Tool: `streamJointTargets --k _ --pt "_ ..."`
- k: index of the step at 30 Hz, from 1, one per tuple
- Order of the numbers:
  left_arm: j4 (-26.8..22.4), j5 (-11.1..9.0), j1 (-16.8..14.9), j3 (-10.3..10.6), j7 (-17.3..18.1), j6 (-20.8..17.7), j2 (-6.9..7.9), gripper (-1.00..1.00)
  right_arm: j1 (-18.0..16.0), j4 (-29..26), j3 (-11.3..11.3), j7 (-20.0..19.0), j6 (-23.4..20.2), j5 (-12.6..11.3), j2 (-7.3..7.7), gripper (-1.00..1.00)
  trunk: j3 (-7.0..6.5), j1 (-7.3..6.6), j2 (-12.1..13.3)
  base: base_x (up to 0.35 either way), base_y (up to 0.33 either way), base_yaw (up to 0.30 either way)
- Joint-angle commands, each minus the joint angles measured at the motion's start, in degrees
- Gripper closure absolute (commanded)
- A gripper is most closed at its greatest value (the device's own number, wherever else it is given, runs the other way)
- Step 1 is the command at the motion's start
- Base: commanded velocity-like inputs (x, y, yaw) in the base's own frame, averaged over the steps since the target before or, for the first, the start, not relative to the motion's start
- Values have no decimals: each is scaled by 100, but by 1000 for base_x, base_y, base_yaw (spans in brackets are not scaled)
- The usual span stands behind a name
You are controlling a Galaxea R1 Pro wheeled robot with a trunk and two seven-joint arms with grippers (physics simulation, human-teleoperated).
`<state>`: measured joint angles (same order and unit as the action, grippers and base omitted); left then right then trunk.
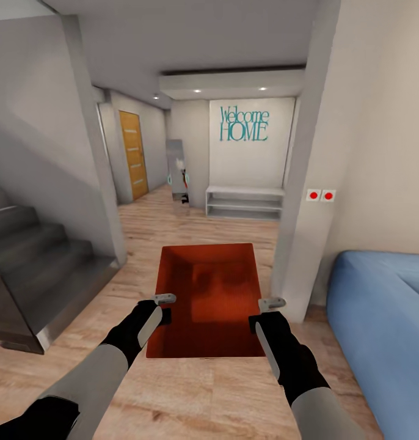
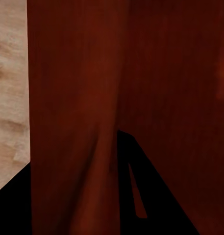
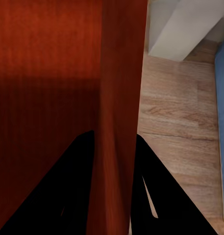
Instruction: Move the two storage containers from the living room to the garage. In the garage, place one container on the floor and stack the other container on top of it (either order is fine).
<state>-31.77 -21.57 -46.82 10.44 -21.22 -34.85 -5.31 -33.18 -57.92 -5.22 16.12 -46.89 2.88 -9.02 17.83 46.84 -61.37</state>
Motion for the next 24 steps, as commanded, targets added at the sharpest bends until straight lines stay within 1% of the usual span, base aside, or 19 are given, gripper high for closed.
streamJointTargets --k 1,24 --pt "-14 127 -3 -33 13 154 -120 100 5 9 -226 -22 30 -226 -98 100 0 0 0 339 0 0" --pt "-13 127 -3 -32 13 154 -120 100 5 9 -232 -22 30 -226 -98 100 0 0 0 339 0 0"
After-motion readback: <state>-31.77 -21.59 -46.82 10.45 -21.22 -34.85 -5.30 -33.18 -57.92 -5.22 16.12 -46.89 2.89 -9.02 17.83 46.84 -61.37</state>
